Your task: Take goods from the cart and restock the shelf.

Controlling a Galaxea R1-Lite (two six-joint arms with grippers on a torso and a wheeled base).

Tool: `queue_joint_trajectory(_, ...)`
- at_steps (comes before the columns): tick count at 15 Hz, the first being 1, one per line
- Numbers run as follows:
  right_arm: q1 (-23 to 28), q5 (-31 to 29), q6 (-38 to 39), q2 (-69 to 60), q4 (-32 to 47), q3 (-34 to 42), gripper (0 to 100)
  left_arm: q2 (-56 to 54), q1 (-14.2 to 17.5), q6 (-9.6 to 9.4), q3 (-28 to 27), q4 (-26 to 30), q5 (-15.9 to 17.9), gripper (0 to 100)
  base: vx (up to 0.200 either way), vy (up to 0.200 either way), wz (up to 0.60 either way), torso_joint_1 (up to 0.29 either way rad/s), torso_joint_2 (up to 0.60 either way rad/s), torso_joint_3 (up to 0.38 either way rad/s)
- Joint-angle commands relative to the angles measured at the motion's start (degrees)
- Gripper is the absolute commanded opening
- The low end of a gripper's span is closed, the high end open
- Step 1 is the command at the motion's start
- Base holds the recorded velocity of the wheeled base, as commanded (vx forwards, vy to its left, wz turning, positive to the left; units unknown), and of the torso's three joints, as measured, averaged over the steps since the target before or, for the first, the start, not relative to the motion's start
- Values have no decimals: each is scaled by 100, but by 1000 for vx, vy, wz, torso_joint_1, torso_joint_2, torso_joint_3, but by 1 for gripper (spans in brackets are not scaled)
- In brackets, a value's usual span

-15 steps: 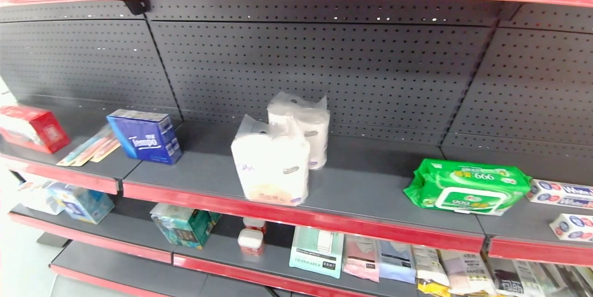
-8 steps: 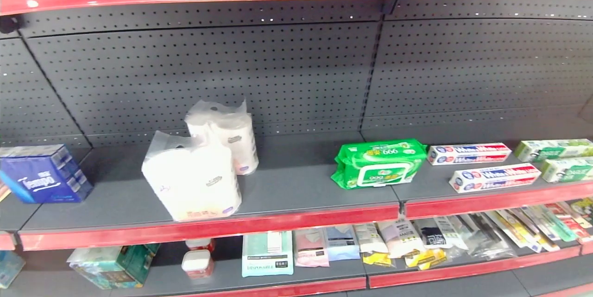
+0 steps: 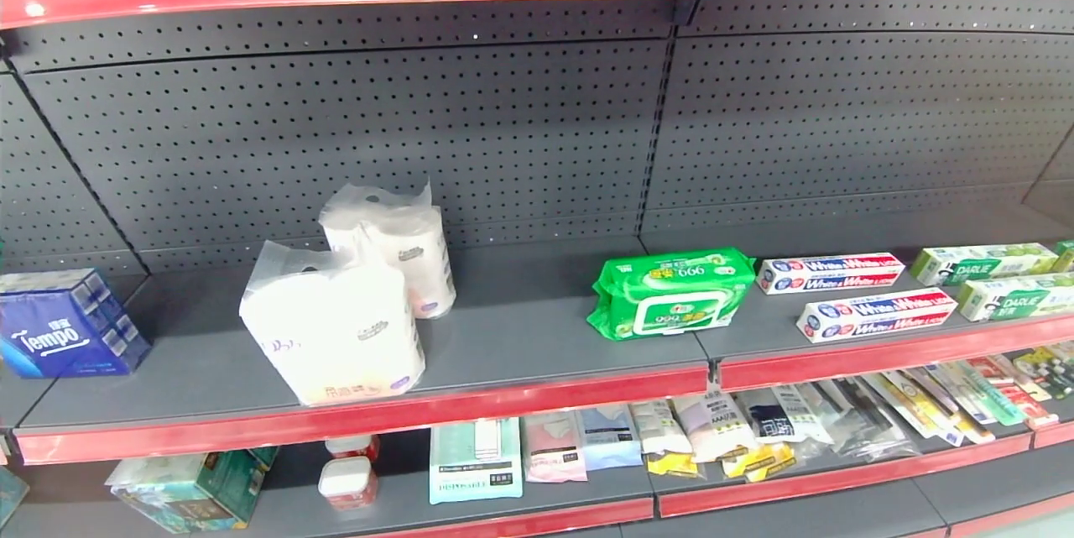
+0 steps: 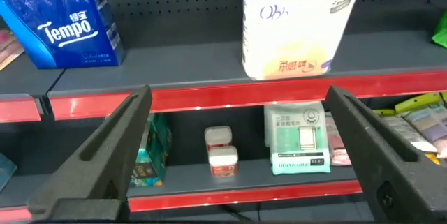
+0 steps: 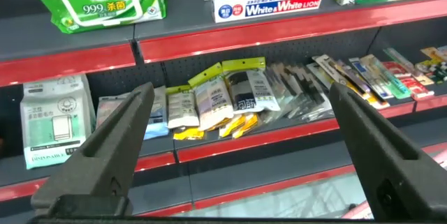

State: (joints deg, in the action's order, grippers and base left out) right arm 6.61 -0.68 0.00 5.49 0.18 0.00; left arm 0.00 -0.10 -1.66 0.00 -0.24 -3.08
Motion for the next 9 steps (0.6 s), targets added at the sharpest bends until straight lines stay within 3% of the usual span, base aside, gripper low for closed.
queue_joint_trajectory(1,-2,-2,0,23,-1,0,100,0,10,-36,0,-37,-8,100,0,0,0,0,0,0)
queue_joint_trajectory(2,-2,-2,0,23,-1,0,100,0,10,-63,0,-55,1,100,0,0,0,0,0,0)
queue_joint_trajectory(3,-2,-2,0,23,-1,0,100,167,1,-10,-439,-107,54,100,0,0,0,0,0,0)
queue_joint_trajectory(4,-2,-2,-9,23,-1,0,100,2303,-456,860,-2479,-301,36,100,0,0,0,0,0,0)
queue_joint_trajectory(5,-2,-2,0,23,-1,0,100,2953,-605,1053,-3349,-380,54,100,0,0,0,0,0,0)
queue_joint_trajectory(7,-2,-2,0,23,-1,0,100,3437,-605,684,-3823,-318,54,100,0,0,0,0,0,0)
queue_joint_trajectory(8,7,-2,0,23,-1,0,100,3516,-456,236,-3823,-107,-166,100,0,0,0,0,0,0)
queue_joint_trajectory(9,-2,-2,0,23,-1,0,100,3568,-184,148,-3885,156,-535,100,0,0,0,0,0,0)
